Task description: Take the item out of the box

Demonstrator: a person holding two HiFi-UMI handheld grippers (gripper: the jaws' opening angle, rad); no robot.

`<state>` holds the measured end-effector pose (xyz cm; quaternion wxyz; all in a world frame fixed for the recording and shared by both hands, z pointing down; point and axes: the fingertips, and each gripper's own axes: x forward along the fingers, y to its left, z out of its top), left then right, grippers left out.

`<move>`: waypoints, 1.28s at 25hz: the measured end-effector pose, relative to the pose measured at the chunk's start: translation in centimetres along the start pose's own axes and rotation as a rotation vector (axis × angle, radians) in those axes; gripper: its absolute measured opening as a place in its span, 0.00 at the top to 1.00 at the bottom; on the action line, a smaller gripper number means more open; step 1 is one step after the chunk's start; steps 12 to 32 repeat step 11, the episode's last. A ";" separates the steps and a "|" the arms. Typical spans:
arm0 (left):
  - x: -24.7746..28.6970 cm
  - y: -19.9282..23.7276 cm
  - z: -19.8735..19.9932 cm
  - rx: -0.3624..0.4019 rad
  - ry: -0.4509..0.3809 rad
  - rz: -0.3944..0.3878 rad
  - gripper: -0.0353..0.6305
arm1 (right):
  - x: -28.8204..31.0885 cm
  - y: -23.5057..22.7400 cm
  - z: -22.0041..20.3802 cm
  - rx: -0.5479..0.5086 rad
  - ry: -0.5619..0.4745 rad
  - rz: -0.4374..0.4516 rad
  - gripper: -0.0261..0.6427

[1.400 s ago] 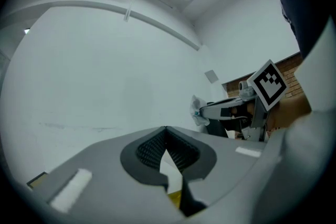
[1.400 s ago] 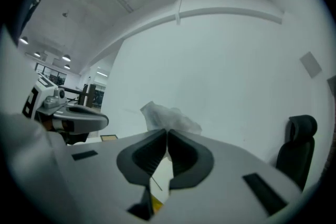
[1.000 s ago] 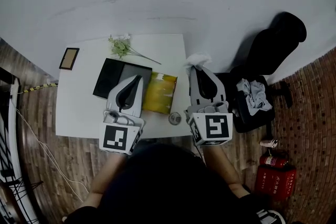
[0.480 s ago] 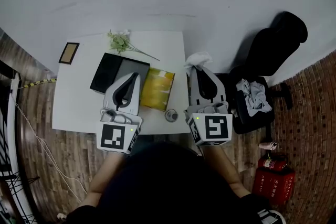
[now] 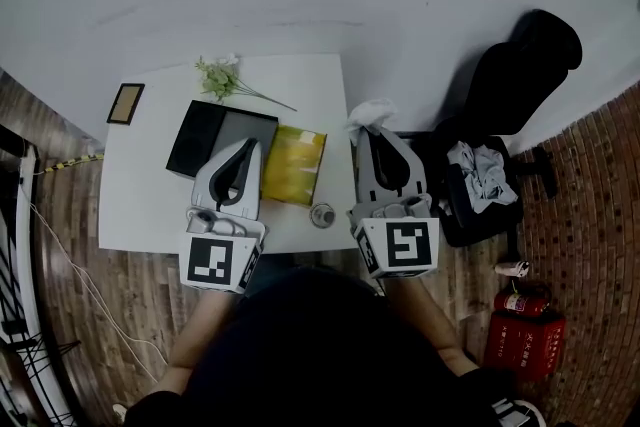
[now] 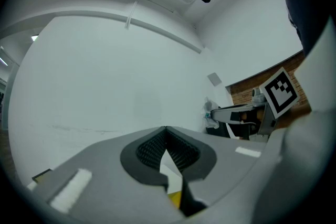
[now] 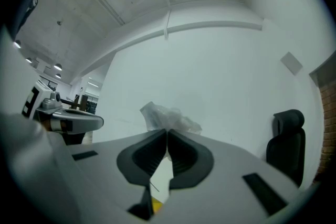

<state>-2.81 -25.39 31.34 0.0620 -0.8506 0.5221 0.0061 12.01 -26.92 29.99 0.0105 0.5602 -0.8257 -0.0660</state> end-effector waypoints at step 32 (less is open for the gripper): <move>-0.5 0.2 -0.6 -0.004 0.018 0.019 0.93 | -0.1 0.3 -0.9 0.005 0.011 0.006 0.93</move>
